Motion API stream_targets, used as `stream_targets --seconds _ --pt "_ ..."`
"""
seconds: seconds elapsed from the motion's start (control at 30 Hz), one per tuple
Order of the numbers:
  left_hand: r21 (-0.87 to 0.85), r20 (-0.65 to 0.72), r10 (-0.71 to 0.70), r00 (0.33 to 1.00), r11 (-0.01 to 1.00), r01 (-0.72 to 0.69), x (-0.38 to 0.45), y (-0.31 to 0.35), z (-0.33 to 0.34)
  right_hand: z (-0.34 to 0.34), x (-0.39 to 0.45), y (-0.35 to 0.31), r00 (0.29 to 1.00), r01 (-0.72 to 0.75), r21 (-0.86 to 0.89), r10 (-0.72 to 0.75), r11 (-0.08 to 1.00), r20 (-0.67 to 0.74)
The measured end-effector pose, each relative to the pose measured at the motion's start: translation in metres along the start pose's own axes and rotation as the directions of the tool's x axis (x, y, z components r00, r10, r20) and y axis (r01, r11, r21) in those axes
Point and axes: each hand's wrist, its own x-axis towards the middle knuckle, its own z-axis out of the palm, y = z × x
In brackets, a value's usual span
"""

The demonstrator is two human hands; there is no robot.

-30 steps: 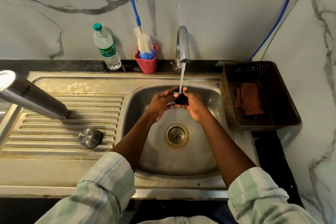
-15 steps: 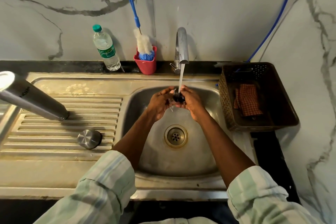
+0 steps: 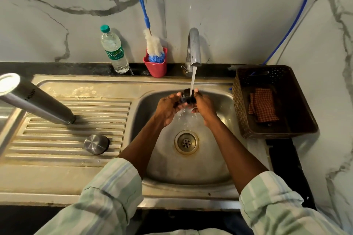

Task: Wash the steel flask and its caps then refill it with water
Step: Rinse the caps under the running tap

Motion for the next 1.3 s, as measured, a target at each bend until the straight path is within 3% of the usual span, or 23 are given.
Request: stream_targets --seconds 0.07,0.17,0.3,0.4,0.53,0.67,0.77,0.83,0.93,1.03,1.17,1.3 --pt "-0.036 -0.038 -0.046 0.998 0.998 0.044 0.0 0.004 0.001 -0.005 0.003 0.003 0.993 -0.005 0.176 -0.015 0.984 0.114" --pt "0.095 -0.081 -0.062 0.995 0.993 0.07 0.003 0.002 0.001 -0.01 0.005 0.008 0.962 -0.093 0.368 -0.011 0.925 0.271" --pt "0.203 -0.123 0.003 0.992 0.979 0.022 0.003 -0.005 0.005 -0.005 0.002 0.002 0.995 -0.044 0.337 0.011 0.941 0.099" --pt "0.099 0.008 -0.025 1.0 0.995 0.024 -0.003 -0.006 0.011 0.002 0.005 0.0 0.999 0.005 0.362 0.011 0.932 -0.044" --pt "0.024 0.044 0.009 0.999 1.0 -0.01 -0.009 -0.002 0.016 0.003 0.011 0.0 0.993 0.029 0.178 -0.009 0.984 -0.114" --pt "-0.067 -0.052 -0.088 0.995 0.994 0.085 -0.005 0.004 0.016 -0.006 0.007 -0.003 0.998 0.047 0.219 -0.052 0.975 0.017" --pt "-0.011 -0.08 -0.142 0.987 0.99 0.142 -0.005 0.004 0.017 -0.007 0.002 -0.002 0.979 0.042 0.281 -0.096 0.959 0.181" --pt "0.03 -0.106 -0.163 0.981 0.985 0.167 -0.002 0.002 0.016 -0.007 0.003 0.001 0.971 0.052 0.244 -0.106 0.969 0.214" --pt "0.097 -0.177 -0.121 0.977 0.985 0.14 0.002 0.002 0.013 -0.008 0.002 0.0 0.985 0.013 0.258 -0.057 0.966 0.163" --pt "0.11 -0.164 -0.074 0.984 0.99 0.093 0.005 0.002 0.012 -0.007 -0.001 -0.003 0.99 -0.051 0.359 0.001 0.932 0.138" --pt "0.094 -0.156 -0.009 0.988 0.995 0.024 0.004 0.003 0.013 -0.009 -0.002 -0.006 0.966 -0.204 0.545 0.079 0.813 0.244" --pt "0.142 -0.189 0.078 0.979 0.988 -0.052 0.008 0.001 0.012 -0.007 -0.001 -0.004 0.948 -0.248 0.468 0.111 0.849 0.3"
